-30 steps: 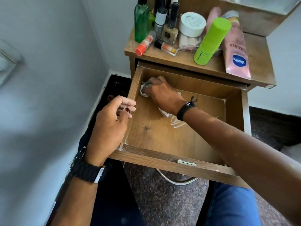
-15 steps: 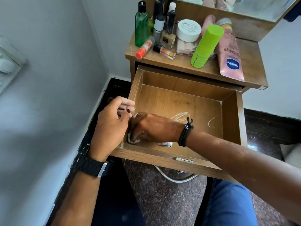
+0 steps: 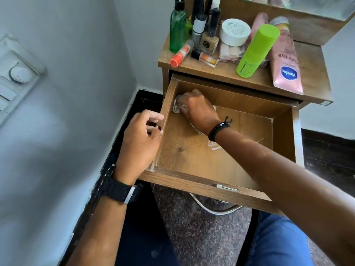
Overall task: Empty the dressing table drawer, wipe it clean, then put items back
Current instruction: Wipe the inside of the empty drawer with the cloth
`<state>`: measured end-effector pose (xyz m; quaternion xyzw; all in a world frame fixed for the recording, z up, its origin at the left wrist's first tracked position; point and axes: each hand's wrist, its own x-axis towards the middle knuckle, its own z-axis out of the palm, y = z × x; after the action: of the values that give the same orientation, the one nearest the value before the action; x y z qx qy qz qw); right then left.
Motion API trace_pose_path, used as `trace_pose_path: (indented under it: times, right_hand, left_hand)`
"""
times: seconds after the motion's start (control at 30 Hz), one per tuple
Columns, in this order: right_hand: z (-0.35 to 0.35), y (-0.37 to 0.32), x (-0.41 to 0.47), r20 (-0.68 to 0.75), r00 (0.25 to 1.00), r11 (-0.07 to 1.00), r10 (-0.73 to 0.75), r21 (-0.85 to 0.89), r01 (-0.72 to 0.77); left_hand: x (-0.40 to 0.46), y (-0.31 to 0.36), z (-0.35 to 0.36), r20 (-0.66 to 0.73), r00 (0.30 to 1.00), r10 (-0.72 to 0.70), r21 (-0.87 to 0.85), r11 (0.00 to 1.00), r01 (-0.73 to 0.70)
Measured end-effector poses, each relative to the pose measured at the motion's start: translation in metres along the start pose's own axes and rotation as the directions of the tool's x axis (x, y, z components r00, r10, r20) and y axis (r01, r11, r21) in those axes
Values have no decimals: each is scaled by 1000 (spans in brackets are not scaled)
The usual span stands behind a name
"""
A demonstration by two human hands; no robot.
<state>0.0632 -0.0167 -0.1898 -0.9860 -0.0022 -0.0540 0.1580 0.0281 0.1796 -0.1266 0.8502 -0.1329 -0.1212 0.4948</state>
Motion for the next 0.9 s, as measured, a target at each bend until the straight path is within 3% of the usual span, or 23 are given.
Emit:
trace_pose_path:
  times: [0.13,0.23,0.33,0.43,0.57,0.77,0.9]
  right_hand:
    - [-1,-8,-17,52,998,989,25,146,-33]
    - [-7,-25,-46,147,975,961,-166,246,126]
    - [-2,-48,-75,258,894,893,-367,365,262]
    - [-4,-52,-74,326,839,880,-435,350,320]
    - [-8,-44,-62,364,846,916,-389,253,312]
    - [-12,9,-5,151,988,999,-42,8,42]
    - [-2,10,1,31,998,991,-56,-121,59]
  left_hand:
    - [-1,1,1,18,1000,23,42,999,-24]
    - [-2,1,1,14,1000,21,38,999,-21]
    - [-1,0,1,0,1000,20,28,999,-20]
    - [-1,1,1,-3,999,43,38,998,-43]
    - [-3,3,2,10,997,75,77,994,-76]
    - [-3,0,3,39,988,152,193,969,-157]
    - [-2,0,4,57,982,181,228,955,-189]
